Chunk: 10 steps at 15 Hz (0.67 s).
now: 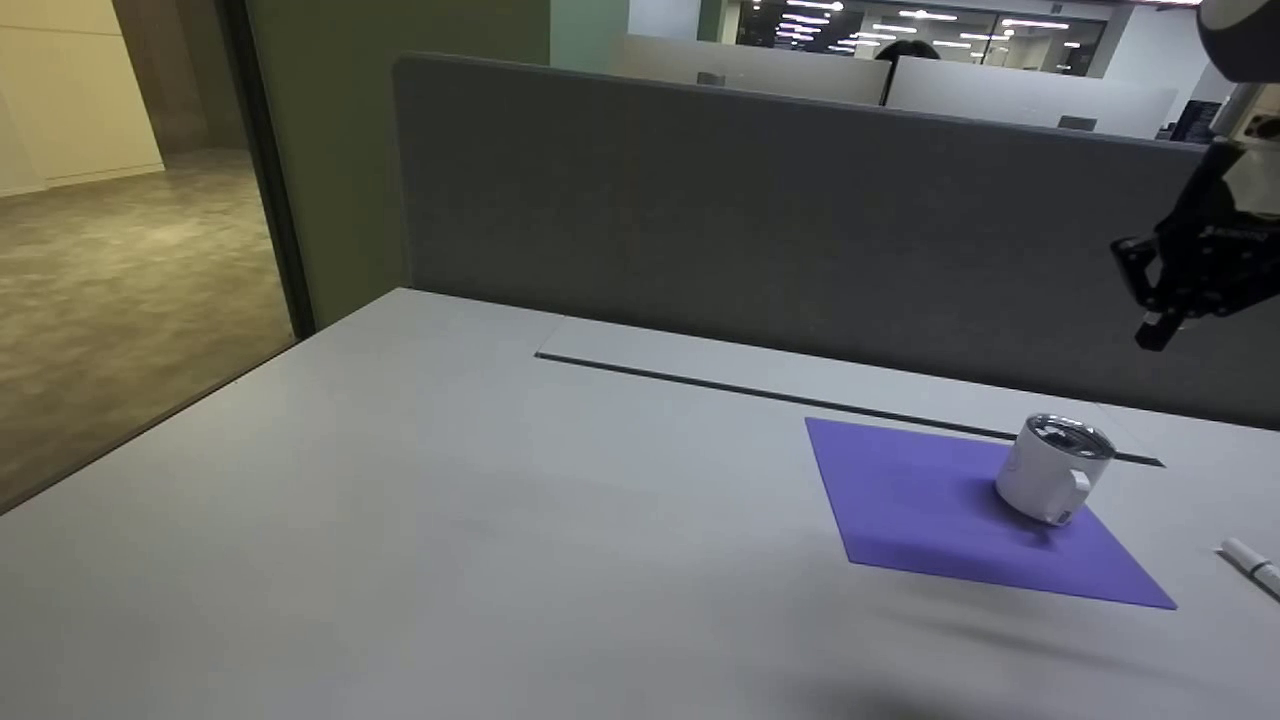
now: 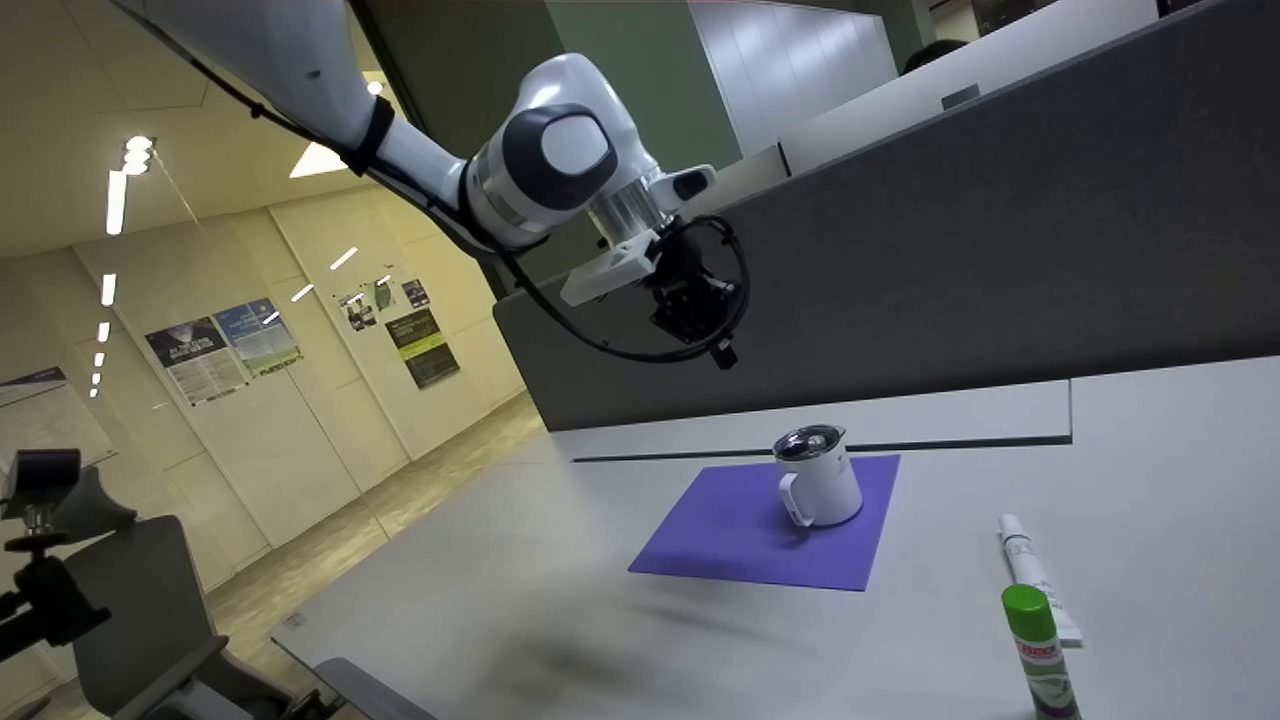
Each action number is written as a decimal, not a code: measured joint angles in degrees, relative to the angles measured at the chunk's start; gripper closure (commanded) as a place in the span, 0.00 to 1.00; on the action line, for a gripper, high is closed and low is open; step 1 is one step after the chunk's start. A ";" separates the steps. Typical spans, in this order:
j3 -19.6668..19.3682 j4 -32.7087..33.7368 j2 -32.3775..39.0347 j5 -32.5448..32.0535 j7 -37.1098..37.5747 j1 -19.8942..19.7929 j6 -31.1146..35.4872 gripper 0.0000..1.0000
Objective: Poke the black thing on the mug
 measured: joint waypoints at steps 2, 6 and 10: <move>-0.11 -0.07 0.10 -0.30 0.02 0.09 0.27 1.00; -1.40 0.60 2.97 -3.75 0.12 0.67 3.38 1.00; -2.60 3.07 8.56 -6.30 0.04 1.25 7.53 1.00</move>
